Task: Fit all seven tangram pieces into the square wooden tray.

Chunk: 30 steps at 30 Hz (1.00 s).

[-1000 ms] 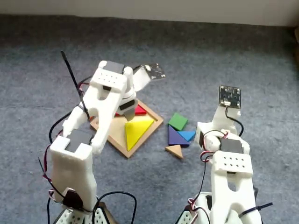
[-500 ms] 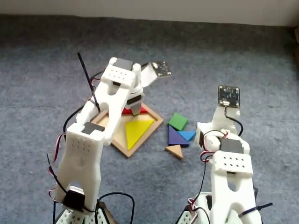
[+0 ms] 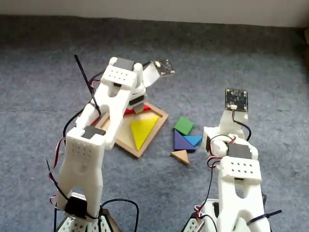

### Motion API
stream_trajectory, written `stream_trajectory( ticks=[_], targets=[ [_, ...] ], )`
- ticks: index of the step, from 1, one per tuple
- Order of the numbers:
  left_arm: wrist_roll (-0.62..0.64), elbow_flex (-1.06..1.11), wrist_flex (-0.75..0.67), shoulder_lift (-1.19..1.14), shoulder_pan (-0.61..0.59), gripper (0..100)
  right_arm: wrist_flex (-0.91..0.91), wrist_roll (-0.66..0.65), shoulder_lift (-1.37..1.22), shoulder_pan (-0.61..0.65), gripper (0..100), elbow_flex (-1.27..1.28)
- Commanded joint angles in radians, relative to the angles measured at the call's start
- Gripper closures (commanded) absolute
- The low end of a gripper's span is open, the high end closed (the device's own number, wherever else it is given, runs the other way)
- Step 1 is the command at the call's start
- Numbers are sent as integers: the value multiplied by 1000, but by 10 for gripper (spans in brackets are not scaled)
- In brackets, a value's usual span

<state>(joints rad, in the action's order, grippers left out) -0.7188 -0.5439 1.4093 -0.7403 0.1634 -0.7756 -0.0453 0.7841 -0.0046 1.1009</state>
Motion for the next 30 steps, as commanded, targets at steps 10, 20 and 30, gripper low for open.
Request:
stream_trajectory(
  ticks=[10, 20, 30],
  targets=[
    [5, -222, 2, 91, -170, 832, 21, -12, 28, -4, 978, 15],
    [5, -245, -5, 88, -298, 832, 21, -12, 30, -4, 978, 15],
    [91, -234, 2, 8, -272, 832, 21, -12, 30, -4, 978, 21]
  ],
)
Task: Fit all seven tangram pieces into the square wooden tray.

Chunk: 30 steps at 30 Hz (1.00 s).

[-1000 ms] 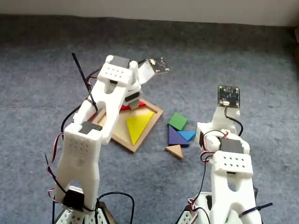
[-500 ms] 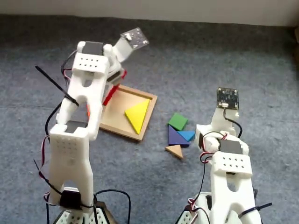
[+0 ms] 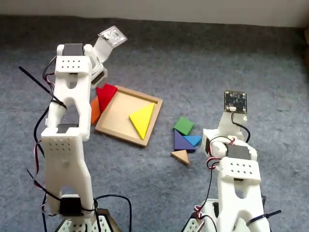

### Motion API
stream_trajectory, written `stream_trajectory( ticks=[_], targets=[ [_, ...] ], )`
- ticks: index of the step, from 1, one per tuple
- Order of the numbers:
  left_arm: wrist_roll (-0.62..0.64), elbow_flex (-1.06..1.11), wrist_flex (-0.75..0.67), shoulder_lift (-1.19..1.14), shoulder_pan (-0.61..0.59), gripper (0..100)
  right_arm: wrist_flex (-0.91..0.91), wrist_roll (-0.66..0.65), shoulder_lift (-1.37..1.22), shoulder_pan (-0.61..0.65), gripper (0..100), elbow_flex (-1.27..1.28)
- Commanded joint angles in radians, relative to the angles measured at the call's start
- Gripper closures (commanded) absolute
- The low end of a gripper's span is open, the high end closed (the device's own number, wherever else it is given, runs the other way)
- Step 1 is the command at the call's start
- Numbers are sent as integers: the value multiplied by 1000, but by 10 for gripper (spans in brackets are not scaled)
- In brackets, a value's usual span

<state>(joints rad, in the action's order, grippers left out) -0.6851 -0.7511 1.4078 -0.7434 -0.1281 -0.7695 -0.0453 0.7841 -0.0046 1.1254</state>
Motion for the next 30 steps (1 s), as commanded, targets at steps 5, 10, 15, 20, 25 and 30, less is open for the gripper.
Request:
stream_trajectory(
  ticks=[5, 10, 15, 20, 25, 30],
  targets=[
    [69, -102, -3, 2, -7, 833, 15, -12, 30, -4, 978, -4],
    [218, -133, -98, 1, -76, 832, 15, -12, 30, -4, 978, -2],
    [327, -97, -261, -62, -114, 832, 15, -12, 27, -4, 978, -2],
    [330, -99, -336, -160, -113, 835, 15, -12, 24, -2, 978, -2],
    [330, -99, -393, -219, -111, 836, 15, -12, 24, -2, 978, -2],
    [327, -94, -374, -252, -94, 836, 15, -12, 24, -2, 978, -2]
  ],
)
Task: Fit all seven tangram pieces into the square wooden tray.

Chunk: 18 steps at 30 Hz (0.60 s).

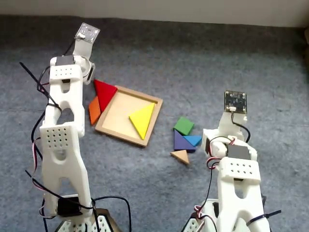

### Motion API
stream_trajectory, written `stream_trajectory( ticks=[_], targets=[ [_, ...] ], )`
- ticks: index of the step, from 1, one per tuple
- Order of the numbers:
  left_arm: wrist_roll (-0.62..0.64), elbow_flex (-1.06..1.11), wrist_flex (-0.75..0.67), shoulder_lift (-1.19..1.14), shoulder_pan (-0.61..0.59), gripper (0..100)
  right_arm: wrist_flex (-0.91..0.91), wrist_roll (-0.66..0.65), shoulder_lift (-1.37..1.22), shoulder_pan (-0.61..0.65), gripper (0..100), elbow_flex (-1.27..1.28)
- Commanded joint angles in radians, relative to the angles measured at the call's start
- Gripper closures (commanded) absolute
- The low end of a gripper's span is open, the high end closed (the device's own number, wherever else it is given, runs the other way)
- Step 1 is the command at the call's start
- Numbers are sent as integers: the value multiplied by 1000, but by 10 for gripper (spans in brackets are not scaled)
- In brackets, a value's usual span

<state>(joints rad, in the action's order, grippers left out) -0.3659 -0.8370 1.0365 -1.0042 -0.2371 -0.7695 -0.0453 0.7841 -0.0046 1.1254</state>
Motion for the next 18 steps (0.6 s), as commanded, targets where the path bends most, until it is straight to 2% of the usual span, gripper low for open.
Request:
stream_trajectory(
  ticks=[1, 18],
  targets=[
    [6, -12, 29, 8, 19, 836, 15, -12, 25, -2, 978, -2],
    [8, -12, 402, 176, 203, 836, 15, -14, 25, -2, 978, -2]
  ],
)
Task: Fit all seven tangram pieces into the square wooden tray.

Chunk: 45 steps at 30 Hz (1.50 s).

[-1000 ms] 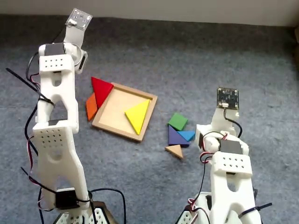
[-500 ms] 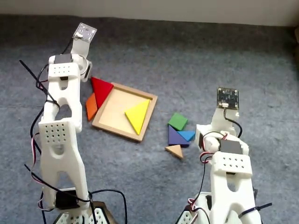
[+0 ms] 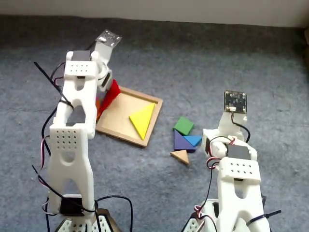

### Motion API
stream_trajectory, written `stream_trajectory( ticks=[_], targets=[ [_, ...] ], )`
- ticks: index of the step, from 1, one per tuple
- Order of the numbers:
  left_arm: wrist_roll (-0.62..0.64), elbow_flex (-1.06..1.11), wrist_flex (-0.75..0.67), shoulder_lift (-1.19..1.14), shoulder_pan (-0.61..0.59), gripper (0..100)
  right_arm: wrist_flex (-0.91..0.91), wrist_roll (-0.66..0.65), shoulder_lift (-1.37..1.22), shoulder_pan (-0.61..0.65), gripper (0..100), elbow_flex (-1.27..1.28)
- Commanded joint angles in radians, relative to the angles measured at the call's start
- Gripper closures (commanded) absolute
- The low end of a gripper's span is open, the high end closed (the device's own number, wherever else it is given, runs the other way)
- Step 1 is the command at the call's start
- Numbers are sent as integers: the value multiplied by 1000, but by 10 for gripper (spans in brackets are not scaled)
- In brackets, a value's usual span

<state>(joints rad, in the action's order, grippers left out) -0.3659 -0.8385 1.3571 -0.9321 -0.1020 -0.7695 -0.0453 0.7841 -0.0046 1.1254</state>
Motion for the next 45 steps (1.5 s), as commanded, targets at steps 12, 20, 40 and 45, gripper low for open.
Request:
stream_trajectory(
  ticks=[12, 20, 40, 45],
  targets=[
    [11, -10, 106, 117, 79, 836, 15, -14, 25, -2, 978, -2],
    [11, -10, 98, 111, 102, 836, 15, -14, 28, -4, 978, -2],
    [5, -4, 77, 113, 278, 836, 15, -14, 28, -4, 978, -2],
    [3, -8, 101, 113, 338, 836, 15, -14, 28, -4, 978, -2]
  ],
)
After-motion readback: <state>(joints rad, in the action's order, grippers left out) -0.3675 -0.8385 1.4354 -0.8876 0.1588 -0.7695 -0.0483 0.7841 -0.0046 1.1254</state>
